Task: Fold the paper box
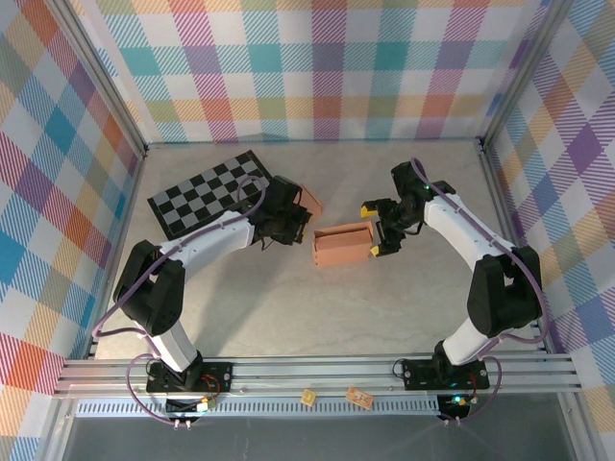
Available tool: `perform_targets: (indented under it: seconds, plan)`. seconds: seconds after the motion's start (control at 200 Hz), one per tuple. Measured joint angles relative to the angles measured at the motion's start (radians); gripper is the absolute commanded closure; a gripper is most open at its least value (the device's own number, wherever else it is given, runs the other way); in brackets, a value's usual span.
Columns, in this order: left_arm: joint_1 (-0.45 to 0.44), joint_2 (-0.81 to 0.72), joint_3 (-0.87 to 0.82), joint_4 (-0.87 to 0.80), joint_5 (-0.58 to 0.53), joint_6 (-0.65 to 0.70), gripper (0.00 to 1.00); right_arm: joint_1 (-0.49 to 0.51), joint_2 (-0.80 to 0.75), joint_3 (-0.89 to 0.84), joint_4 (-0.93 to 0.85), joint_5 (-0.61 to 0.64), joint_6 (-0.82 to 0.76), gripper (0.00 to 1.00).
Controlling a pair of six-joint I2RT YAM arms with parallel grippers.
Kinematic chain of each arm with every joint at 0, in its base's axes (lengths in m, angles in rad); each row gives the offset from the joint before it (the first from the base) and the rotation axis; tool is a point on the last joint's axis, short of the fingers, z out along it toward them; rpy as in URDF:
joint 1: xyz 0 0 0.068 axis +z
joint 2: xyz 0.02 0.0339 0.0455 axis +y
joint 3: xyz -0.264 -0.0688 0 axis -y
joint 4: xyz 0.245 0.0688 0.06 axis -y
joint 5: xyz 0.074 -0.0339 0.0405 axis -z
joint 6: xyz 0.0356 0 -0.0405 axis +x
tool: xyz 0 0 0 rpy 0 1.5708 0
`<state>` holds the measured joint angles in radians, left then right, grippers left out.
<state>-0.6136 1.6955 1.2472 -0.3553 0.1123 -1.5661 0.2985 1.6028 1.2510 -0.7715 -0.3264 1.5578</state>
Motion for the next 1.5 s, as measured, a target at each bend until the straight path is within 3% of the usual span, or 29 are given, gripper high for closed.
perform_targets:
  seconds: [0.495,1.5]
  plan:
    - [-0.024,-0.004,-0.001,-0.035,0.035,0.014,0.65,0.000,0.000,-0.047,0.045,-0.001,-0.029,0.21]
    - [-0.072,-0.004,0.014,-0.034,0.037,0.011,0.68,0.002,-0.001,-0.094,0.075,0.000,-0.052,0.32]
